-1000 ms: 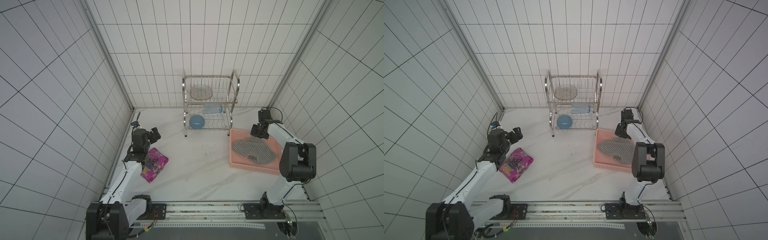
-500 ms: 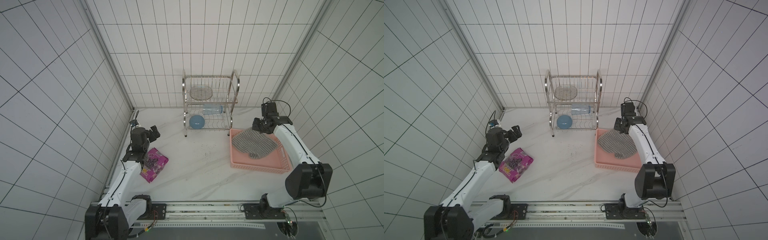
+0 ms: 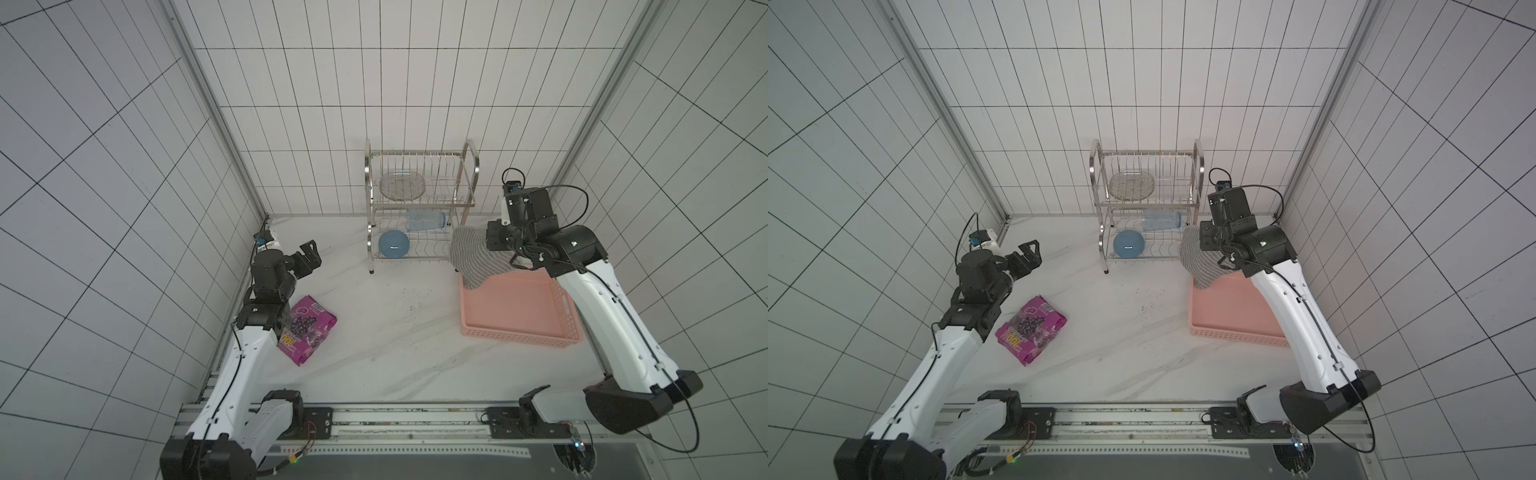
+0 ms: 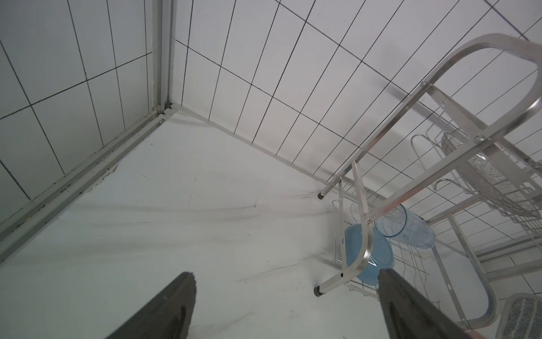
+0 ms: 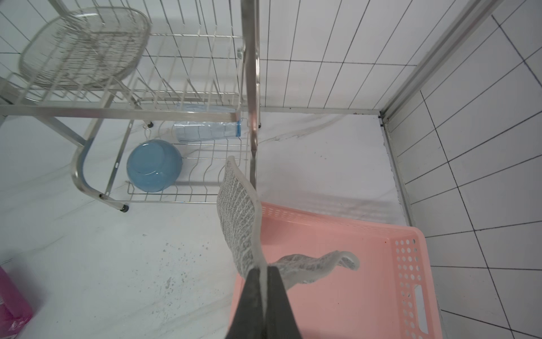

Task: Fold the square dishcloth
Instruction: Pick up the cleaning item from the bin, then place the cleaning item at the center of the board.

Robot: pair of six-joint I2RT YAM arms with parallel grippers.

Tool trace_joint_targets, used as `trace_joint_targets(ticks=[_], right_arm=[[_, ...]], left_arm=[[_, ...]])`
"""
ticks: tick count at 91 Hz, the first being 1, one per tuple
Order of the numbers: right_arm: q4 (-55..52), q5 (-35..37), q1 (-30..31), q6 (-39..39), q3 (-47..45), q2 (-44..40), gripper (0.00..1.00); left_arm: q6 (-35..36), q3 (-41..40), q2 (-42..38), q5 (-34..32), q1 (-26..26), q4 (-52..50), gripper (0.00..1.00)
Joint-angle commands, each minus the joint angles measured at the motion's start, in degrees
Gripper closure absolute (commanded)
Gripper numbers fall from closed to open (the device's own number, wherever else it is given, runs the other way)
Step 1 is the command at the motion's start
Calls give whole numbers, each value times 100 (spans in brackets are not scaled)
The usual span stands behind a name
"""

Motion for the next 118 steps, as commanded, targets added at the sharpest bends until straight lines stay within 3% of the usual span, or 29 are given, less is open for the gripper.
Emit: trace_joint_targets(ticks=[1,19,45,61,81,98,118], right_arm=[[-466,-73,277,-20,394,-131,100],[-546,-649,931,119,719,-178,100],[-614,-118,2606,806,662,-9,100],[-307,-208,3094,1450,304,0,100],[188,-393,2883,1927,-455,286,100],[1115,-1389,1800,1793,-1284,864,100],[1188,-1098,1047,1344,-914,2135,100]], left_arm=[[-215,209,-217,293,2,-240,2],[-718,160,-679,97,5,-332,1],[-1076,-30,-1201,-426,10,-575,1],[-1123,21,-1427,-643,9,-805,1],[-1126,140,-1375,-882,11,-1009,1],[-1064,54,-1090,-757,15,-959,1],[-1276,-210,-763,-392,6,-880,2]])
